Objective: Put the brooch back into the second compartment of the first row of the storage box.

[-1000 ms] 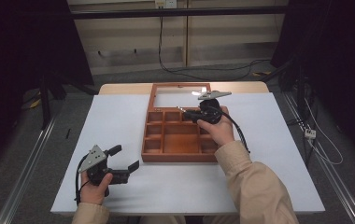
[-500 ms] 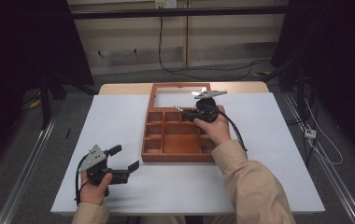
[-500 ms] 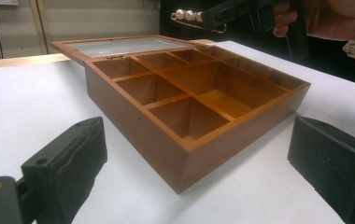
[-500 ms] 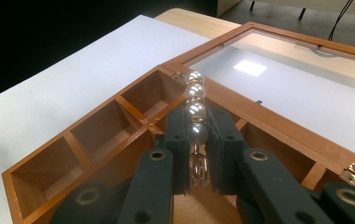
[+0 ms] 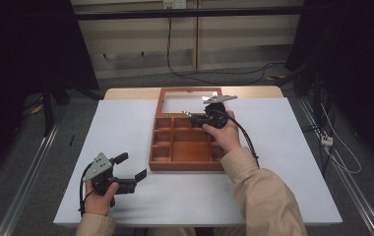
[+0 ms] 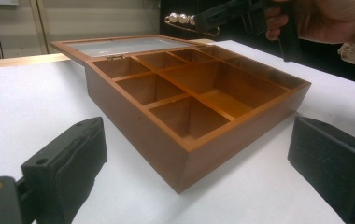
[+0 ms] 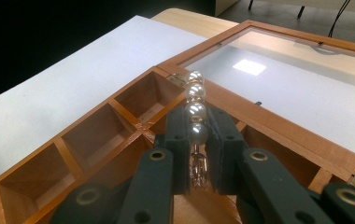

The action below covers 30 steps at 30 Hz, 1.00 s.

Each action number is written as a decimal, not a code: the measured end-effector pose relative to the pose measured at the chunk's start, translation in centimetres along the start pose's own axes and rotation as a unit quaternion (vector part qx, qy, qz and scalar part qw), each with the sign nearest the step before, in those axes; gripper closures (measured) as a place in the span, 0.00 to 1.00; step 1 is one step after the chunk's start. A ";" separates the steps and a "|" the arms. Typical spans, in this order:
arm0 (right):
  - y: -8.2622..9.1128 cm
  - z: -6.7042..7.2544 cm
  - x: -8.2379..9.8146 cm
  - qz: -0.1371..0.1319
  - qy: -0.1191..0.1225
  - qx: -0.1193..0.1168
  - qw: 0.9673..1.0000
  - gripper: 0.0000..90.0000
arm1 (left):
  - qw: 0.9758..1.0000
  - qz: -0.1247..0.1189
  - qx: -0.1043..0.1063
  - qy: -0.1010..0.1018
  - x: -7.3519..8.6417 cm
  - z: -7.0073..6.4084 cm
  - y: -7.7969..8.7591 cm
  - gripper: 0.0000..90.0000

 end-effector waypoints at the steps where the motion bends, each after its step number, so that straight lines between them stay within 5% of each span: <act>1: 0.0 0.0 0.0 0.000 0.000 0.000 1.000 0.89 | 1.000 0.001 0.000 0.000 0.0 0.0 0.0 0.05; 30: -1.2 0.3 -1.1 -0.004 0.006 0.000 1.000 0.89 | 1.000 -0.001 0.004 0.002 0.0 0.0 0.1 0.05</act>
Point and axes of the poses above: each handheld gripper's, and its own axes: y roughly backward along the jaws, x roughly out of its underside, z roughly to its left, the point moved 7 cm from there along -y, roughly forward along the jaws, and after that the axes turned 13 degrees about z, right-handed, at the moved point
